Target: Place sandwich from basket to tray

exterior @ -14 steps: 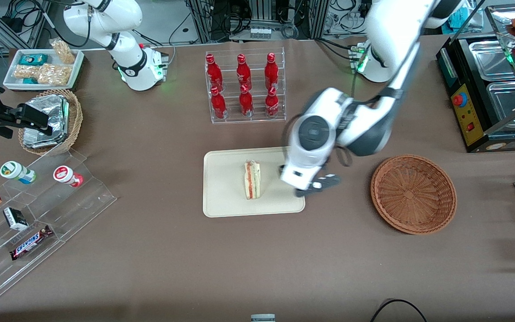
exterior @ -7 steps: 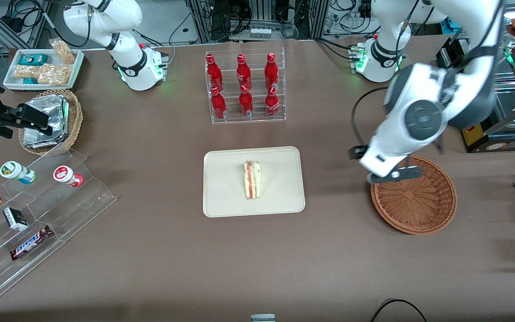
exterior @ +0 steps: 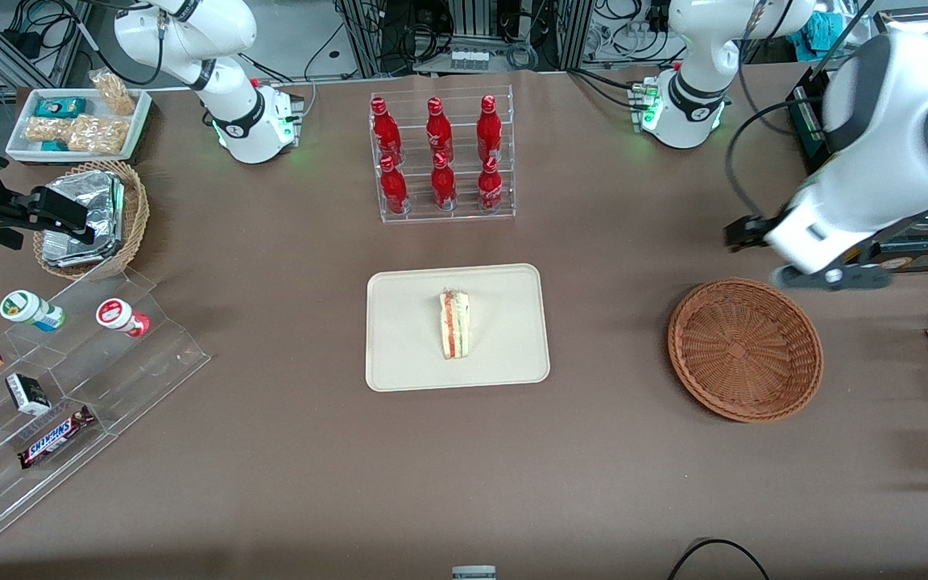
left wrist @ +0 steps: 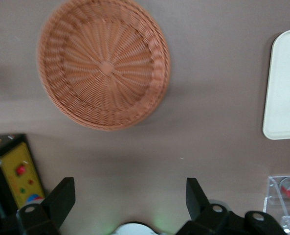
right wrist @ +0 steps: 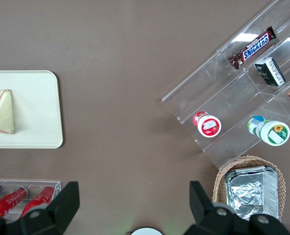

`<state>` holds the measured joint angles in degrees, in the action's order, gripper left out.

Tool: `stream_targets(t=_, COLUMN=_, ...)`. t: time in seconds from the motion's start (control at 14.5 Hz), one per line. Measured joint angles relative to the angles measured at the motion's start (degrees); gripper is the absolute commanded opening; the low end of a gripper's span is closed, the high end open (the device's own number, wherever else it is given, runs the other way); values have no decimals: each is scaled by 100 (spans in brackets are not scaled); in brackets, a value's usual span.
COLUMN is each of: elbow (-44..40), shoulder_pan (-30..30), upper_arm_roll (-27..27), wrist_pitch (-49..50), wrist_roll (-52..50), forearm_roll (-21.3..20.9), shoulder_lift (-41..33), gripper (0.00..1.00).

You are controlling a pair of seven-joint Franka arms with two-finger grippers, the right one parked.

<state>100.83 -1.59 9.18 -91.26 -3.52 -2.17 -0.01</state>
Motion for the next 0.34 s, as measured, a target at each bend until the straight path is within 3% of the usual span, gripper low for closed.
stream_targets(t=0.34, elbow=-599, shoulder_pan=-317, upper_arm_roll=-266, wrist_pitch=-5, wrist_roll=267, forearm_roll=0, shoulder_lift=-191, gripper=100)
